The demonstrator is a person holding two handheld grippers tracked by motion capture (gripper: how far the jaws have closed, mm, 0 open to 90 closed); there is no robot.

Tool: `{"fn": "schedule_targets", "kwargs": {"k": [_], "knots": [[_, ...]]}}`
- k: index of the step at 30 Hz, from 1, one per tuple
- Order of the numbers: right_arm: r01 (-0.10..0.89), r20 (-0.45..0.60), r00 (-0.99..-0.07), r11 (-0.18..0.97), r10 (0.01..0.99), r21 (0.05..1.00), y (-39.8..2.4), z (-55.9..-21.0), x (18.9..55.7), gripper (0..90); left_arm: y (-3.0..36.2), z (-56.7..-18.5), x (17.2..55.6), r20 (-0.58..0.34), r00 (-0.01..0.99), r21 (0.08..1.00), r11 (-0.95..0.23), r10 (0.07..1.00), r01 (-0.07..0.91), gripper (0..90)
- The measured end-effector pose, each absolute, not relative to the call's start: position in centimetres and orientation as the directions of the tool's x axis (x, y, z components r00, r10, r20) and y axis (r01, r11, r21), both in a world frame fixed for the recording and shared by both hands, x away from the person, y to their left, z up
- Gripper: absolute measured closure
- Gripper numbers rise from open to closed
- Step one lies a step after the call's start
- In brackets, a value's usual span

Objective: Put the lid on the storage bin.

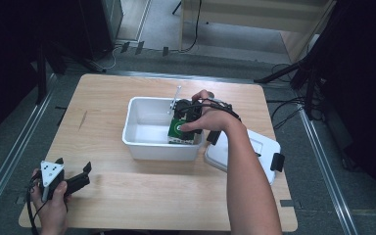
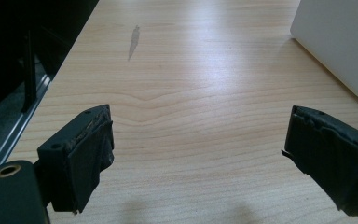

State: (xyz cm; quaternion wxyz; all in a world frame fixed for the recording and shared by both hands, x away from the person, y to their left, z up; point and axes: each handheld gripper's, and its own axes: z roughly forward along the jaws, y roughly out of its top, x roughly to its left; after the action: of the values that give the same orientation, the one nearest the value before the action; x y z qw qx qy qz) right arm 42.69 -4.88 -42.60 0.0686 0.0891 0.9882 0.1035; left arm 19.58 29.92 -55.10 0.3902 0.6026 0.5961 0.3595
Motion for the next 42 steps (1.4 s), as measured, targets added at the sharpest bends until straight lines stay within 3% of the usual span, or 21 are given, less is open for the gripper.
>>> {"fn": "schedule_targets", "kwargs": {"k": [5, 20, 42], "knots": [[0.181, -0.114, -0.970, 0.950, 0.215, 0.253, -5.4, -41.1, 42.0, 0.0, 29.9, -55.1, 19.6, -0.033, 0.033, 0.897, 0.015, 0.999, 0.441, 8.3], [0.188, -0.180, -0.951, 0.935, 0.250, 0.301, -8.3, -36.6, 40.0, 0.0, 29.9, -55.1, 19.6, -0.030, 0.034, 0.892, 0.011, 0.999, 0.451, 8.4], [0.307, -0.186, -0.908, 0.899, 0.375, 0.312, -16.9, -36.9, 38.5, 0.0, 29.9, -55.1, 19.6, -0.031, 0.034, 0.892, 0.012, 0.999, 0.452, 8.3]]}}
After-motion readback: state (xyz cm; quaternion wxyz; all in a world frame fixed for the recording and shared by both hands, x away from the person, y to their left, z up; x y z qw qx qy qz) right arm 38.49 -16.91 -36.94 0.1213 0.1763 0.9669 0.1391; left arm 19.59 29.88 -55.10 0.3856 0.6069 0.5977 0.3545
